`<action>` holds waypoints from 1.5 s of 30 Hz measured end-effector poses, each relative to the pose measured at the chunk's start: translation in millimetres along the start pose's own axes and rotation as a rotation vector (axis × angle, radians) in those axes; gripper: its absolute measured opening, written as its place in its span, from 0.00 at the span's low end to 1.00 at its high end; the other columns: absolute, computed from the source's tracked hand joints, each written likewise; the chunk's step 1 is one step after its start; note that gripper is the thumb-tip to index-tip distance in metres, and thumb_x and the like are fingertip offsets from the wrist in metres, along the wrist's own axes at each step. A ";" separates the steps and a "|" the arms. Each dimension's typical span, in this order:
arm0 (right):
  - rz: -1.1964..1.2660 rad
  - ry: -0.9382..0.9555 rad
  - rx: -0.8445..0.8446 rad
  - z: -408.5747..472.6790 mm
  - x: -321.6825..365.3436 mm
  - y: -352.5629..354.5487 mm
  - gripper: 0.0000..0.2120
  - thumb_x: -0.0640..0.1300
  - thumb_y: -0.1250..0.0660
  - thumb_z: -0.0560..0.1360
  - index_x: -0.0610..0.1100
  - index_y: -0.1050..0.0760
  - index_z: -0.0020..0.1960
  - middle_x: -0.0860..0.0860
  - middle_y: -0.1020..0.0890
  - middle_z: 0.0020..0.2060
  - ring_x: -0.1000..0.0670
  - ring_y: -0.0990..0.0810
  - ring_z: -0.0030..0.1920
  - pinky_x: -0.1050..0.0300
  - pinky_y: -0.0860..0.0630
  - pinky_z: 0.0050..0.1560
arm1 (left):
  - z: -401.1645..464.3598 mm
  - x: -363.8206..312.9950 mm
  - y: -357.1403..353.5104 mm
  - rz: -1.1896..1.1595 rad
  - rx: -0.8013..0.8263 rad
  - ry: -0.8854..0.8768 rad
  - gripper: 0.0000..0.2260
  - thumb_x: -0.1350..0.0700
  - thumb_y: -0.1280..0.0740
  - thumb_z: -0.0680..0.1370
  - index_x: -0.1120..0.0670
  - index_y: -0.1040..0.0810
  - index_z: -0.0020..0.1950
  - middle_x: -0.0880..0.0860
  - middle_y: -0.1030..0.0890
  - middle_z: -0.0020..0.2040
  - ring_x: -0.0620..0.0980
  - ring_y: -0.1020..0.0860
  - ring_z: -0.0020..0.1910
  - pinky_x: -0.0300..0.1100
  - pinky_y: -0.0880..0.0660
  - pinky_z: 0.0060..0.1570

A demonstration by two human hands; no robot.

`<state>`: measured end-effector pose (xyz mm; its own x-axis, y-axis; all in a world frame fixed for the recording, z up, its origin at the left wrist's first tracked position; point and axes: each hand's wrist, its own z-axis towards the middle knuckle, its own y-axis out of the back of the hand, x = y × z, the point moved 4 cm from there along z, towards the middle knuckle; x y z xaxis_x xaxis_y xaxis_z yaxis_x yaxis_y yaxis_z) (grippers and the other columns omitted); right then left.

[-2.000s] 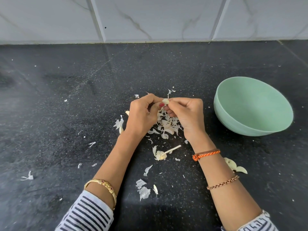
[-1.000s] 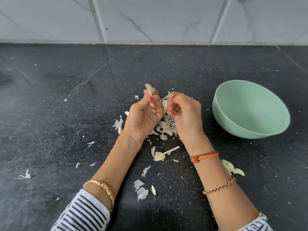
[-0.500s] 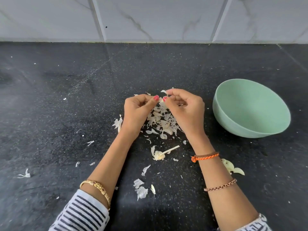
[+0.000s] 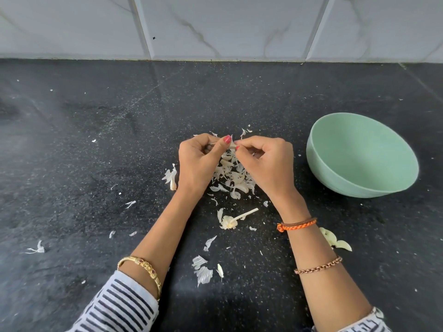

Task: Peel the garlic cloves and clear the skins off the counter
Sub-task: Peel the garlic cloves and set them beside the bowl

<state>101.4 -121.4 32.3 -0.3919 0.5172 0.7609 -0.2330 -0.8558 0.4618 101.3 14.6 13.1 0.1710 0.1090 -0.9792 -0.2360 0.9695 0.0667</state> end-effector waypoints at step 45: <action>0.166 -0.110 0.189 0.3 -4.0 -8.2 0.09 0.35 0.33 0.72 0.41 0.17 0.50 0.57 0.18 0.36 0.59 0.20 0.35 0.67 0.25 0.35 | 8.3 -0.9 6.7 0.035 0.079 -0.128 0.11 0.62 0.33 0.76 0.50 0.24 0.34 0.40 0.24 0.26 0.37 0.31 0.28 0.29 0.34 0.31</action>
<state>105.2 -116.5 25.6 -0.3099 0.3759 0.8733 0.0003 -0.9185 0.3954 107.5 22.8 16.0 0.2855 0.1656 -0.9439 -0.1687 0.9783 0.1206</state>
